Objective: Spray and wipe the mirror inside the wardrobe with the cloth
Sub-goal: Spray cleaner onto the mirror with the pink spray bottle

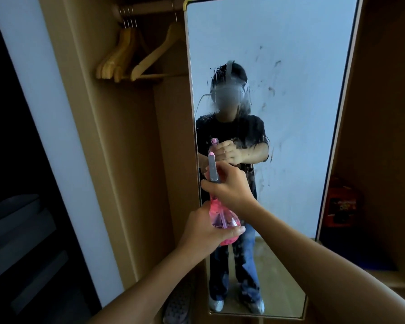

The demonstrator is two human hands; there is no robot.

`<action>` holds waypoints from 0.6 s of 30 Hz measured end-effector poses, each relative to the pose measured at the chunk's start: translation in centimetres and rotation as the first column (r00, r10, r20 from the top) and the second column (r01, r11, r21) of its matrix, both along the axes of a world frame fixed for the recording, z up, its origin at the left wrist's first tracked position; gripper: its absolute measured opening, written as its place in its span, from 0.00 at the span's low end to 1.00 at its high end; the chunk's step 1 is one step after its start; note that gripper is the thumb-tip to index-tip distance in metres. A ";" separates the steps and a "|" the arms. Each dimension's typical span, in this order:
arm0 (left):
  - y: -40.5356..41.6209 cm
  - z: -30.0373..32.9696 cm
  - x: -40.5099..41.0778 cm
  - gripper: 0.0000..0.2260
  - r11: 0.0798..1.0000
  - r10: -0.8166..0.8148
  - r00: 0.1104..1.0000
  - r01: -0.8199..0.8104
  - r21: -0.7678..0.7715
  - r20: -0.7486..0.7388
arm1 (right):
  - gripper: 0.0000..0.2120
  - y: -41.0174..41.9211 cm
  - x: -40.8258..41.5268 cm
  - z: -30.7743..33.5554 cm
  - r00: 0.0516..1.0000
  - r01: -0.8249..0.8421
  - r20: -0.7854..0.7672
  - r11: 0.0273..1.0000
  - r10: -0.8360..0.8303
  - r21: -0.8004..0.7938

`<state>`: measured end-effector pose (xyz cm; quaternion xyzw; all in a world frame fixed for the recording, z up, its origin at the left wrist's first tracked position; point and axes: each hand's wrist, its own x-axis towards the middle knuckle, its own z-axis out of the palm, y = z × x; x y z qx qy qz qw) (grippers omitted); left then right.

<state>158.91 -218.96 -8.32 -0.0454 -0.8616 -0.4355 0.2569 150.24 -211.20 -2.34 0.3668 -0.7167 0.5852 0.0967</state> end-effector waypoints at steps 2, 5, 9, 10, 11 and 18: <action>-0.1 -0.6 0.3 0.12 1.000 0.010 0.999 -0.010 -0.012 0.042 | 0.10 -0.1 0.1 -0.9 0.999 -0.009 0.032 1.000 0.008 0.014; 0.0 -1.3 0.6 0.16 0.999 0.036 0.995 -0.034 -0.017 0.094 | 0.09 -0.2 0.4 -2.1 0.996 -0.040 0.079 0.999 0.039 0.013; -0.1 -2.1 0.8 0.15 0.999 0.035 0.994 -0.032 -0.037 0.105 | 0.12 -0.1 0.6 -3.0 0.997 -0.033 0.067 0.999 0.031 0.026; -0.1 -2.3 0.9 0.14 0.999 0.033 0.993 -0.028 -0.043 0.112 | 0.12 0.0 0.7 -3.2 0.997 -0.036 0.068 0.999 0.035 0.023; -0.2 -2.5 1.0 0.14 0.999 0.029 0.993 -0.023 -0.048 0.116 | 0.12 0.0 0.7 -3.4 0.997 -0.037 0.069 0.999 0.036 0.023; 0.1 -4.5 1.3 0.15 0.999 0.030 0.987 -0.023 -0.047 0.155 | 0.09 0.4 1.2 -5.5 0.995 -0.042 0.089 0.998 0.038 0.049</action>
